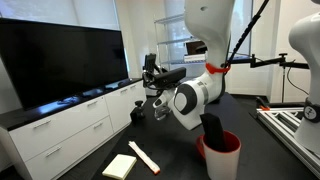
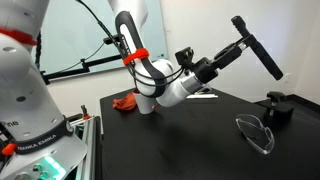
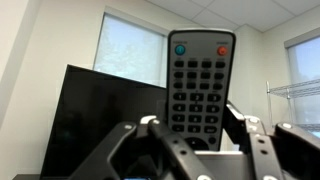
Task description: Move the remote control backwards.
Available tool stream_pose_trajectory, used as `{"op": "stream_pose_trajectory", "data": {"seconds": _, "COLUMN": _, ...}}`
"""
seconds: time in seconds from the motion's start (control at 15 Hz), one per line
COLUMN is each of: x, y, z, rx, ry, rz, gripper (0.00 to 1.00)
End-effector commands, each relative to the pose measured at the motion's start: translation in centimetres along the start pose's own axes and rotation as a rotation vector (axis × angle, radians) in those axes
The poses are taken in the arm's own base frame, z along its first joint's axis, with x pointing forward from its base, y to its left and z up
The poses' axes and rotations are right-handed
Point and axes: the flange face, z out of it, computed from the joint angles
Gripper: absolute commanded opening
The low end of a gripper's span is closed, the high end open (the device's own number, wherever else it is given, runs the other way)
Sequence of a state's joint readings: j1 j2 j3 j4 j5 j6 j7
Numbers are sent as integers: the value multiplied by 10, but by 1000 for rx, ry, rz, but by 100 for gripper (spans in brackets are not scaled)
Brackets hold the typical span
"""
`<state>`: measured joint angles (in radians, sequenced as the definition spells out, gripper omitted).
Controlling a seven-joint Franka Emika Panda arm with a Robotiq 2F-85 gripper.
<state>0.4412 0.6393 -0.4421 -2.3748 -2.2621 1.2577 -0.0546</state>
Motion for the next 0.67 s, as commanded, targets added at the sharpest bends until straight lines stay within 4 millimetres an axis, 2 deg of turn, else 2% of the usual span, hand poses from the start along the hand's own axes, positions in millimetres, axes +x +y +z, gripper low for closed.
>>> {"op": "stream_pose_trajectory", "data": {"seconds": 0.0, "x": -1, "y": 4, "z": -2, "rx": -9, "ry": -14, "rz": 15, "gripper": 32}}
{"op": "stream_pose_trajectory", "data": {"seconds": 0.2, "x": 8, "y": 9, "z": -18, "rx": -25, "ry": -6, "rz": 34, "gripper": 32}}
{"op": "stream_pose_trajectory", "data": {"seconds": 0.47, "x": 16, "y": 8, "z": -23, "rx": -38, "ry": 13, "rz": 37, "gripper": 32}}
{"op": "stream_pose_trajectory", "data": {"seconds": 0.6, "x": 18, "y": 8, "z": -26, "rx": -61, "ry": 89, "rz": 32, "gripper": 32}}
